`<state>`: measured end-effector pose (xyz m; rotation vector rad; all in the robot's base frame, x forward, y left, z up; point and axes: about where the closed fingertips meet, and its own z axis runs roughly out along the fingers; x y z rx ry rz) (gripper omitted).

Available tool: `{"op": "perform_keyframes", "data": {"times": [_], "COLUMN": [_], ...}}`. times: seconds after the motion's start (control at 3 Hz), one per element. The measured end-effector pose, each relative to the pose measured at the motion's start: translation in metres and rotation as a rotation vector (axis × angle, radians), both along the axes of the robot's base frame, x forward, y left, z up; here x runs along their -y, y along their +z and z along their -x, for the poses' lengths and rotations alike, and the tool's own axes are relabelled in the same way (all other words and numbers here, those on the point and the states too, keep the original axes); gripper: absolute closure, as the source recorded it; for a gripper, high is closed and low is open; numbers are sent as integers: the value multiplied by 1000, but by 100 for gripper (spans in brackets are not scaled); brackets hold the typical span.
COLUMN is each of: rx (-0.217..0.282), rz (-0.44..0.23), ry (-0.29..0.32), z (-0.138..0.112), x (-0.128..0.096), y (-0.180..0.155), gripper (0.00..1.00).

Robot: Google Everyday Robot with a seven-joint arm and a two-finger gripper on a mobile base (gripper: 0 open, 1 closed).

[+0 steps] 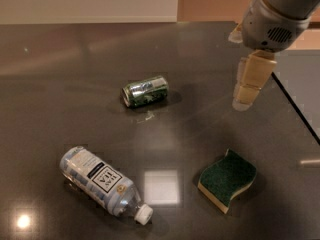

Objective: Place green can upright

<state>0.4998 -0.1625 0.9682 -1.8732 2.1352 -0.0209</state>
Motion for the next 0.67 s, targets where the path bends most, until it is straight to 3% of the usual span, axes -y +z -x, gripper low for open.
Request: {"op": "perform_keyframes", "data": {"times": [0.67], "rx": [18], "rz": [-38], "ry": [160], "z": [-35], "x": [-60], "y": [-12], "gripper": [0]}}
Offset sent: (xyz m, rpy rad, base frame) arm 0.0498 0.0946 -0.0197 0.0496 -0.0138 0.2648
